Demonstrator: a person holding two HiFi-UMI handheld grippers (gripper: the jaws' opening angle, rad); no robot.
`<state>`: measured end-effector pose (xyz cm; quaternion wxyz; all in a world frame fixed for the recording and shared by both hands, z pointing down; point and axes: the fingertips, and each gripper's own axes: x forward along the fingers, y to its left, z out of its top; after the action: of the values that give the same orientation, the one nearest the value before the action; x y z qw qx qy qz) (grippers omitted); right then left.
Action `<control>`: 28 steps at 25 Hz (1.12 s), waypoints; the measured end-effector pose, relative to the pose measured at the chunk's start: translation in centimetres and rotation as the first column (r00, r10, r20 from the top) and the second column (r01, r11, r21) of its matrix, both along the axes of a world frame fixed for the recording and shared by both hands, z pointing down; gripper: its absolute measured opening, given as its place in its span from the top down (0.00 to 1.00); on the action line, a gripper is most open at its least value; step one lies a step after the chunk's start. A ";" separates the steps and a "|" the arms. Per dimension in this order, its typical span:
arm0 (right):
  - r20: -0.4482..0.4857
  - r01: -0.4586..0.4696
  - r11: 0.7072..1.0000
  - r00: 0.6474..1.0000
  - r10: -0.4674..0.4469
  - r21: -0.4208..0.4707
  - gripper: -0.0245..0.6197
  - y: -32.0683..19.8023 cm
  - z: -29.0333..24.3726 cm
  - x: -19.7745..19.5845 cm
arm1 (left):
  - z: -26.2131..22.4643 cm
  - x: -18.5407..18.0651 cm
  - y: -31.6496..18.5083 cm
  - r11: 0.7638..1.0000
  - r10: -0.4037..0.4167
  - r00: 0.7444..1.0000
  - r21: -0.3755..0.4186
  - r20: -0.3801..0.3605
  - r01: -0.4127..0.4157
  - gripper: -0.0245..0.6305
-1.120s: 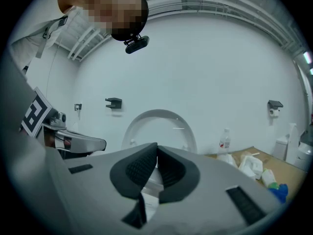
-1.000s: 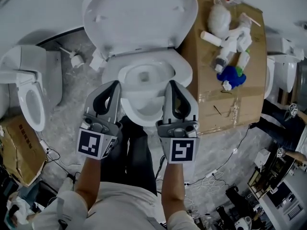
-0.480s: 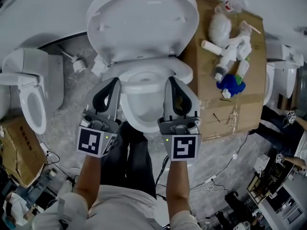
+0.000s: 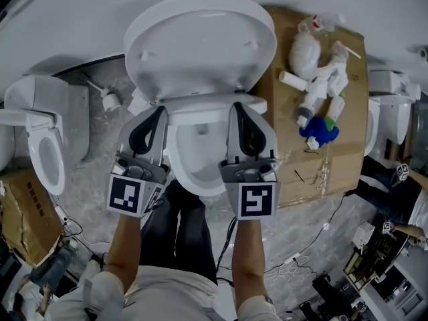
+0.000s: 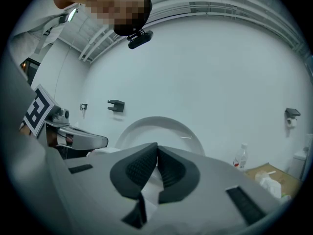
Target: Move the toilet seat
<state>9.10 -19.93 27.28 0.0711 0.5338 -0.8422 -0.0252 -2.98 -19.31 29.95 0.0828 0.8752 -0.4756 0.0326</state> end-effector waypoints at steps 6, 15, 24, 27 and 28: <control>-0.010 0.012 1.000 1.000 -0.012 0.002 0.97 -1.6 0.0 -0.2 | -0.1 -0.2 -1.5 1.000 -0.003 1.000 0.008 0.008 0.003 0.98; -0.020 0.031 0.999 0.999 -0.031 0.017 0.97 -4.0 -0.1 -0.5 | -0.3 -0.5 -3.7 1.000 -0.016 1.000 0.024 0.014 0.016 0.98; -0.031 0.035 0.999 0.999 -0.035 0.005 0.97 -6.1 0.3 -0.7 | -0.3 -0.7 -5.7 0.999 -0.016 1.000 0.031 0.018 0.016 0.98; -0.032 0.037 0.999 0.999 -0.037 0.014 0.97 -6.8 0.1 -0.9 | -0.4 -0.9 -6.2 0.999 -0.020 1.000 0.037 0.019 0.020 0.98; -0.034 0.038 0.999 0.999 -0.037 0.016 0.97 -7.0 0.2 -1.0 | -0.3 -0.9 -6.4 0.999 -0.022 1.000 0.038 0.018 0.021 0.98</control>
<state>8.14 -26.91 27.43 0.0806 0.5179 -0.8506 -0.0424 -3.92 -25.72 29.60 0.0618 0.8711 -0.4862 0.0309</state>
